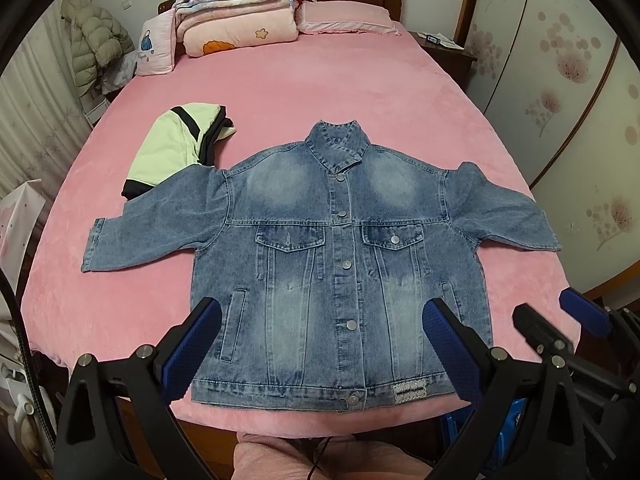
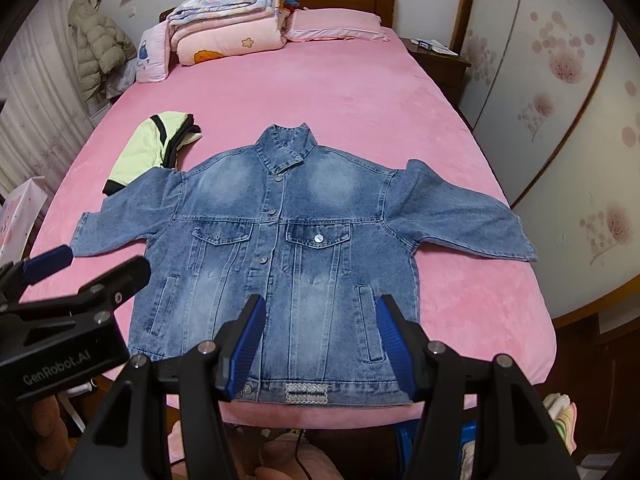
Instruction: Fold large clothes
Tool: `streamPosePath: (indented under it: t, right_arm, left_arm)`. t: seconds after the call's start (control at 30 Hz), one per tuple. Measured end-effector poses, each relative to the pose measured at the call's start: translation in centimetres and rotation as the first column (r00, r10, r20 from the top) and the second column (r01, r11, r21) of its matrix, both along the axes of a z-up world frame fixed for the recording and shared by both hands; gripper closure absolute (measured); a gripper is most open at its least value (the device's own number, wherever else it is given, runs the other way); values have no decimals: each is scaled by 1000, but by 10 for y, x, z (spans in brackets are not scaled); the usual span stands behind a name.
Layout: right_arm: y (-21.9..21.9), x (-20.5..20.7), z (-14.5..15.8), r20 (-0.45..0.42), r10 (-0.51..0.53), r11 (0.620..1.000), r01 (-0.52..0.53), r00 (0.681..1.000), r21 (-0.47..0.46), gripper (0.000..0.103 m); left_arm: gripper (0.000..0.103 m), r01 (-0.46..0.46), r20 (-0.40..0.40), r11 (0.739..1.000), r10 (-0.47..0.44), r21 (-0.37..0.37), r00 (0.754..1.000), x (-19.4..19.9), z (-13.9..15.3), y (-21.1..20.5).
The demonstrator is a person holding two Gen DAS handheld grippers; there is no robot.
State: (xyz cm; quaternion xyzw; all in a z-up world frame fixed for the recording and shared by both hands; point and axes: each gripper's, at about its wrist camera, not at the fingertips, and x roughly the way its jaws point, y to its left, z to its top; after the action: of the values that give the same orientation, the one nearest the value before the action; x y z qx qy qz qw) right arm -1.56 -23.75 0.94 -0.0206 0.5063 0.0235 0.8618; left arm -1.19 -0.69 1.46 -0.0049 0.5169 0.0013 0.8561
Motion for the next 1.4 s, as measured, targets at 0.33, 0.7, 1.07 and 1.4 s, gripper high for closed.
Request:
streamPosePath:
  t: [0.33,0.7,1.07,1.4]
  right_arm:
    - [4,-2,2,6,5,1000,-5,1000,11,45]
    - [4,-3,4,15,10,1000,-11,1000,22,45]
    - [5,-6,8,16,25,1000,-25,1000,18,45]
    - [11,-10,16,25,42,999,-42,999,9,45]
  left_arm:
    - [3,2,-2,1000,-2,-2,1000,-2,1,2]
    - [3,-4,10,1000,4,-3,1000,-6,3,2]
    - [3,-11,4,1000,11,-4,1000,-11,8,3]
    - [3,-21,12,1000,21,2,1000,-21,19,10]
